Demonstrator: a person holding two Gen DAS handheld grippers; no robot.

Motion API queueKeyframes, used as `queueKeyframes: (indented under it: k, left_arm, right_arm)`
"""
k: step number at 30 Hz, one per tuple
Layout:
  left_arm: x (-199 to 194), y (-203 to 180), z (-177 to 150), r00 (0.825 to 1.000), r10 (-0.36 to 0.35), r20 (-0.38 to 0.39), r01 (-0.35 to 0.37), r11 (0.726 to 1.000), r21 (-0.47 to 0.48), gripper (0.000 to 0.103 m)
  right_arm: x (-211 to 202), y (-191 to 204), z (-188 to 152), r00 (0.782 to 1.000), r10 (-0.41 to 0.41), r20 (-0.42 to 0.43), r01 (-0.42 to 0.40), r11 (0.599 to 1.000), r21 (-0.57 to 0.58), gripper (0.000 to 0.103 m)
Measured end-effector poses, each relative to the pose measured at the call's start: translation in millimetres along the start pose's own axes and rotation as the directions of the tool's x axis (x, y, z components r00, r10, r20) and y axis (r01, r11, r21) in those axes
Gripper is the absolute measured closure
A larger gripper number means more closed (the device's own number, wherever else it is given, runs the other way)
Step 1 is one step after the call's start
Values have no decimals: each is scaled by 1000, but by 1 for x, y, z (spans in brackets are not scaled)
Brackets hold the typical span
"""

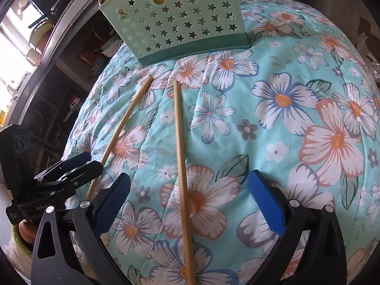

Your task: Organize utensils

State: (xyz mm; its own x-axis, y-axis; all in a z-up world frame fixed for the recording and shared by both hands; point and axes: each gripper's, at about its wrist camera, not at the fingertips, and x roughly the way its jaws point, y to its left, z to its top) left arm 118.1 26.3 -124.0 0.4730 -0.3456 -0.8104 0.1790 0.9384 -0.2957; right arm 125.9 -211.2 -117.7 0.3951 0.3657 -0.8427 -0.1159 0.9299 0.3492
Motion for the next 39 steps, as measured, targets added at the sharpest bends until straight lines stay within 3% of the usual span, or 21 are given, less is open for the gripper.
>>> queueKeyframes:
  k: [6, 12, 17, 21, 35, 39]
  left_arm:
    - [2, -9, -1, 999, 31, -22, -30, 997, 75, 8]
    - [5, -17, -8, 996, 88, 18, -89, 990, 112, 8]
    - [5, -13, -2, 998, 56, -25, -53, 991, 120, 8]
    - [-1, -2, -6, 999, -24, 23, 22, 996, 87, 8]
    - [-9, 3, -15, 995, -64, 75, 60, 997, 47, 8]
    - [-9, 3, -15, 996, -71, 55, 67, 996, 63, 8]
  right_arm:
    - [7, 12, -6, 996, -86, 32, 87, 995, -42, 6]
    - [15, 32, -22, 970, -235, 60, 240, 966, -98, 6]
    - [7, 27, -25, 978, -198, 69, 204, 974, -96, 6]
    - [3, 21, -21, 980, -179, 82, 181, 983, -17, 6]
    - [4, 19, -20, 972, -201, 121, 191, 977, 92, 6]
    - [0, 13, -21, 978, -160, 136, 143, 982, 125, 6]
